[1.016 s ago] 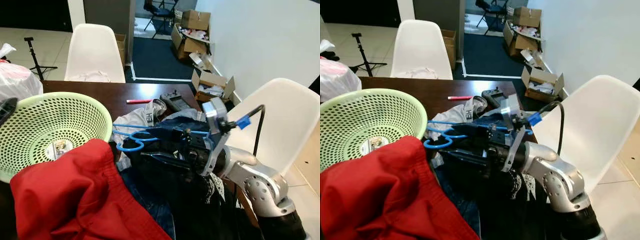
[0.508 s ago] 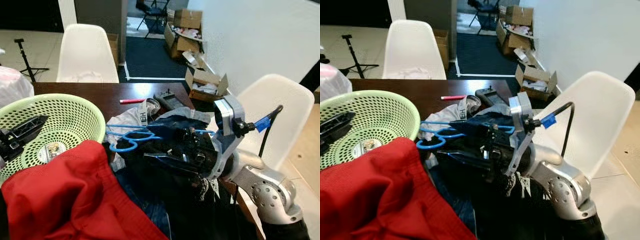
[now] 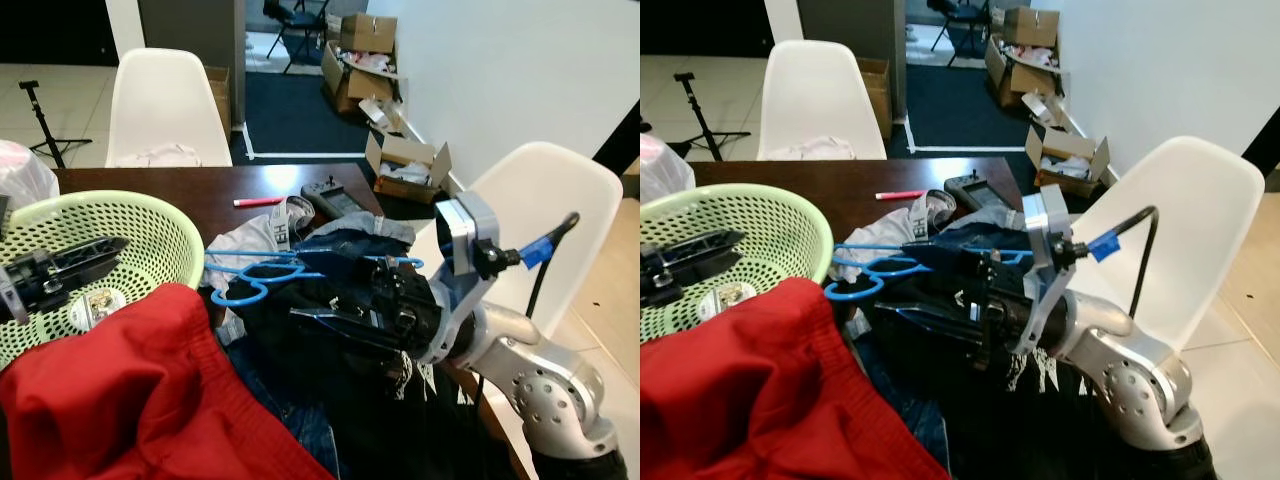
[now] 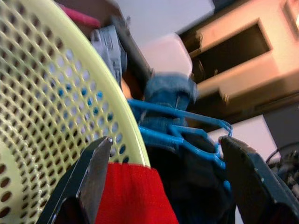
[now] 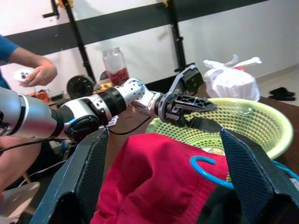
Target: Hang hanger
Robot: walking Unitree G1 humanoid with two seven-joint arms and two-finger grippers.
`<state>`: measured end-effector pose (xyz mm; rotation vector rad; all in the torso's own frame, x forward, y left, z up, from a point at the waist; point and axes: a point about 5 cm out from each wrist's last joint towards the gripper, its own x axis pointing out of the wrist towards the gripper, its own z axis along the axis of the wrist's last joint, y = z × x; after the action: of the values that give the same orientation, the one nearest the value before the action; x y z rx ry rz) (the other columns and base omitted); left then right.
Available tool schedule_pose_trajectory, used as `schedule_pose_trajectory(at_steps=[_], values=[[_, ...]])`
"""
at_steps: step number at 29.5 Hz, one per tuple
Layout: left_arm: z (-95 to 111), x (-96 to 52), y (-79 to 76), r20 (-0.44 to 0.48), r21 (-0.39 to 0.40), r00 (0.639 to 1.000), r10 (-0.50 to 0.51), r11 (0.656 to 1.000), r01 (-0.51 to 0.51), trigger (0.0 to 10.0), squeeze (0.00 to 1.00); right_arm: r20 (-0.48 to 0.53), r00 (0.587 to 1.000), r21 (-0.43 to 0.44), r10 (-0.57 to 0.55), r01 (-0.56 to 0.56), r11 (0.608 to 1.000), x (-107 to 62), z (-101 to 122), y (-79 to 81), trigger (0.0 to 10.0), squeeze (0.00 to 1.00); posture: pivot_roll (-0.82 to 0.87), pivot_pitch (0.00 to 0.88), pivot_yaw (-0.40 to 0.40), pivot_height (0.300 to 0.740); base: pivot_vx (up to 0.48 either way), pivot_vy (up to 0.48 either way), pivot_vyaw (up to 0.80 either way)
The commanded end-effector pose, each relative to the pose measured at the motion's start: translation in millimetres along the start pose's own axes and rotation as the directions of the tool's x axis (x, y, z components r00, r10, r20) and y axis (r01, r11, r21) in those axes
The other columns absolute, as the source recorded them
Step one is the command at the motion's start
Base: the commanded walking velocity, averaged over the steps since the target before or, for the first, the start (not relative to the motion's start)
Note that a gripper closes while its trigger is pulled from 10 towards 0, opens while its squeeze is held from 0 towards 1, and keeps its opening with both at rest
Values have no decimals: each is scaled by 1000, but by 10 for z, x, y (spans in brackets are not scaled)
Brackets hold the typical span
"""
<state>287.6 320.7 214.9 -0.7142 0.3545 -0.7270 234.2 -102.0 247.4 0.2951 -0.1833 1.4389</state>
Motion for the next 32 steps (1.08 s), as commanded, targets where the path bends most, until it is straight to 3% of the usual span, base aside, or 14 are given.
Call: schedule_pose_trajectory(at_steps=[1, 3, 11, 16, 20, 23, 28, 31, 32], values=[[-16, -37, 20, -37, -11, 999, 23, 1000, -23, 10000, 0, -6, 1000, -14, -9, 9, 1000, -33, 32, 28, 10000, 0, 75, 78, -89, 740, 0, 0, 0], [-74, -5, 55, -87, -21, 996, 26, 999, -28, 10000, 0, -10, 1000, -19, -19, 19, 1000, -45, 41, 40, 10000, 0, 68, 79, -85, 740, 0, 0, 0], [-90, 10, 140, -132, -9, 989, 66, 998, -67, 10000, 0, -16, 999, -22, -44, 43, 999, -72, 56, 59, 10000, 0, 53, 93, -81, 740, 0, 0, 0], [-8, -110, 167, -158, 52, 978, 134, 991, -127, 10000, 0, -24, 998, -15, -57, 57, 998, -88, 58, 81, 10000, 0, 50, 106, -83, 740, 0, 0, 0], [26, -171, 143, -149, 45, 981, 125, 992, -120, 10000, 0, -27, 998, -14, -63, 62, 998, -91, 58, 80, 10000, 0, 51, 110, -82, 740, 0, 0, 0], [-58, -209, 197, -169, 25, 976, 136, 991, -134, 10000, 0, -31, 997, -13, -68, 67, 998, -92, 55, 80, 10000, 0, 49, 116, -83, 740, 0, 0, 0], [-166, -182, 274, -178, -2, 975, 130, 991, -132, 10000, 0, -33, 997, -13, -73, 73, 997, -91, 53, 81, 10000, 0, 44, 118, -85, 740, 0, 0, 0], [-232, 28, 280, -178, -30, 982, 57, 998, -63, 10000, 0, -36, 996, -18, -85, 85, 996, -93, 75, 78, 10000, 0, 19, 118, -86, 740, 0, 0, 0], [-232, 28, 280, -178, -30, 982, 57, 998, -63, 10000, 0, -36, 996, -18, -85, 85, 996, -93, 75, 78, 10000, 0, 19, 118, -86, 740, 0, 0, 0]])
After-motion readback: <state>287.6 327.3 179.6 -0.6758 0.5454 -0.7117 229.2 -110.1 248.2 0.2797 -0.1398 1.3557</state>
